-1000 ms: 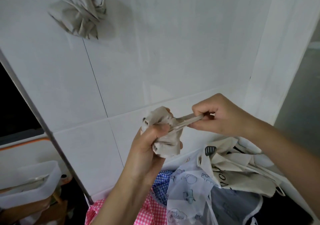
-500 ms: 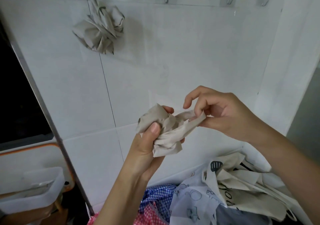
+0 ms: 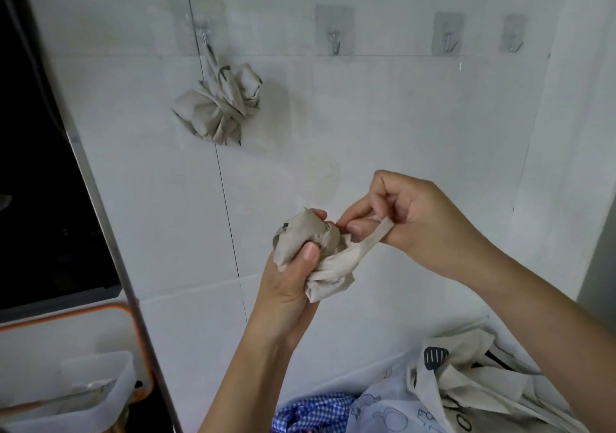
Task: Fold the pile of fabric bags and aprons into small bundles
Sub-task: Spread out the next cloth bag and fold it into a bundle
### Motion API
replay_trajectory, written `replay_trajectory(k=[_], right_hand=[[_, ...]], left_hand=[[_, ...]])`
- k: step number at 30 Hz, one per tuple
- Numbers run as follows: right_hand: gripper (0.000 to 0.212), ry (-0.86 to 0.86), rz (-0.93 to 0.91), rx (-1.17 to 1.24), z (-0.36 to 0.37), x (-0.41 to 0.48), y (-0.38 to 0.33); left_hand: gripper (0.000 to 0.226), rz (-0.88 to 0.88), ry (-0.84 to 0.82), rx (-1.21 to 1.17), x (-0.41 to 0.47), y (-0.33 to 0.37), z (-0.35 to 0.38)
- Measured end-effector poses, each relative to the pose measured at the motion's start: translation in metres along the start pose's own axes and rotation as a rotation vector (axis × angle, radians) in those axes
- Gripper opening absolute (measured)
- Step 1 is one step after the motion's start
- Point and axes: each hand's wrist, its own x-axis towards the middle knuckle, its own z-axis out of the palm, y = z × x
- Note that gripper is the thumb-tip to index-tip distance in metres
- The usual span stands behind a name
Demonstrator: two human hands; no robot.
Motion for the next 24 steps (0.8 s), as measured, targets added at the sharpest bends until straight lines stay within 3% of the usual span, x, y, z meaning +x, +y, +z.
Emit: replay_trajectory(k=[5,13,17,21,24], right_hand=[[0.017,-0.004,0.092,-0.167,-0.007,0.036,-0.013],[0.027,-0.102,0.159,-0.163,-0.032,0.076,-0.041],[0.013,-0.107,0.089,-0.216,-0.035,0.089,-0.053],[0.01,0.115,-0.007,-0.256,-0.033,0.101,-0.059],[0.029,0.296,0.012,-0.299,-0.026,0.107,-0.056]], left_hand=[[0.075,0.118,0.109,0.239,0.034,0.013,0.0],[0.038,0.274,0.121,0.279,0.058,0.029,-0.001],[0.034,0.286,0.198,0.272,0.067,0.035,0.004],[0.03,0.247,0.27,0.208,0.075,0.035,0.006],[0.028,0.223,0.347,0.193,0.083,0.037,0.01]])
